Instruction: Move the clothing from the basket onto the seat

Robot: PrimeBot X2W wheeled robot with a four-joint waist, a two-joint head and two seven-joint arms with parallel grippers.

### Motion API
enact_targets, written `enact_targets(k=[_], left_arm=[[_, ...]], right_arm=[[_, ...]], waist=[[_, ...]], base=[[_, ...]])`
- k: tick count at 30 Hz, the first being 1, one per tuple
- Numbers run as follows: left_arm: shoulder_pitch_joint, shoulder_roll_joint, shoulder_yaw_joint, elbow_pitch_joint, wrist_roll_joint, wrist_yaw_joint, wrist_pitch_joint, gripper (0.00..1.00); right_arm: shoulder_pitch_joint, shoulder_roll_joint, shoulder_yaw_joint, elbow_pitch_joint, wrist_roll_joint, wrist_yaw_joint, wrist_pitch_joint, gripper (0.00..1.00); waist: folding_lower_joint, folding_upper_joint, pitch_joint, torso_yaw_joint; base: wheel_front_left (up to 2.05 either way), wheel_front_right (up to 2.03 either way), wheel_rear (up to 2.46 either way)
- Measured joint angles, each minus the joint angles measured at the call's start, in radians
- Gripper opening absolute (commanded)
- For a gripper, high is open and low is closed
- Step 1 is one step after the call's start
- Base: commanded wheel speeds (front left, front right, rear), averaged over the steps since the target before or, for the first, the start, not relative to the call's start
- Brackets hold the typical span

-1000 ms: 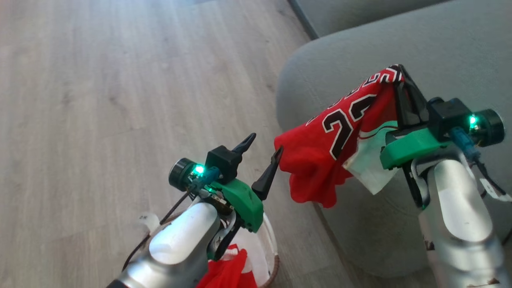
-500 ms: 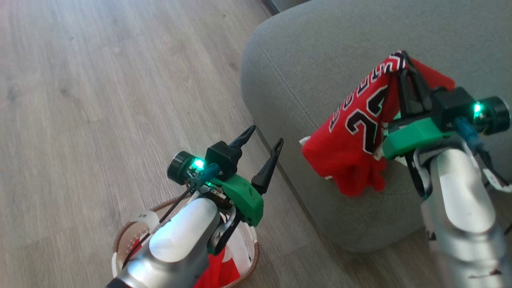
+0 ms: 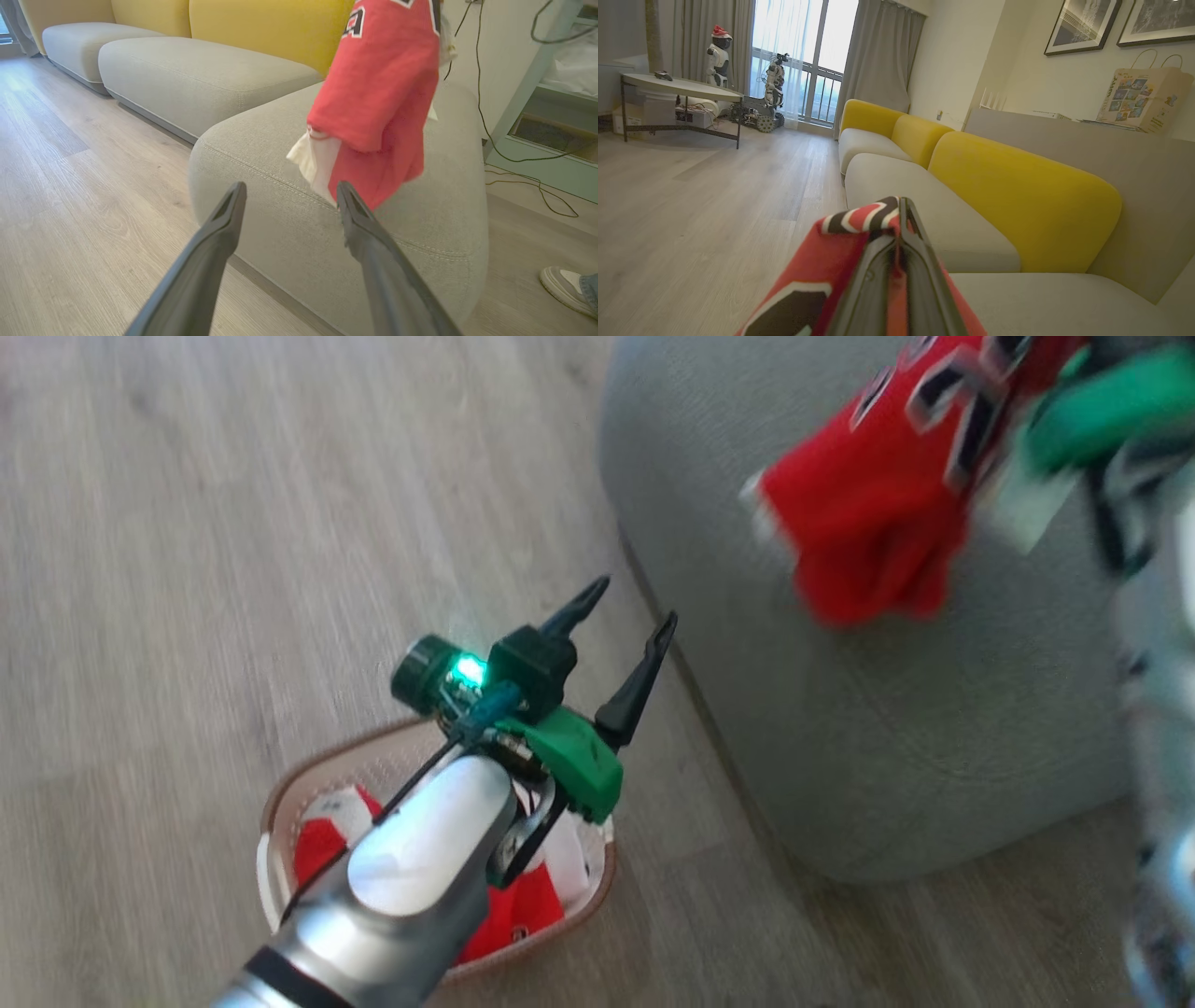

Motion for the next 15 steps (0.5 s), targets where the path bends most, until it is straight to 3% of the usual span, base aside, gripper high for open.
enact_targets(k=[8,15], left_arm=[[-0.072,0.011,-0.026,-0.048,0.039,-0.001,0.002,1.00],[-0.116,0.016,-0.042,-0.112,0.062,-0.001,0.014,1.00]], right_arm=[[-0.320,-0.146,-0.036,0.184,0.055,0.000,0.107,0.00],[-0.480,-0.270,-0.088,0.312,-0.015,0.000,0.146,0.00]], waist=[[0.0002,0.0000,0.144,0.095],[0.0002,-0.0001,0.247,0.202]], base=[[0.00,0.00,0.00],[0.00,0.00,0.00]])
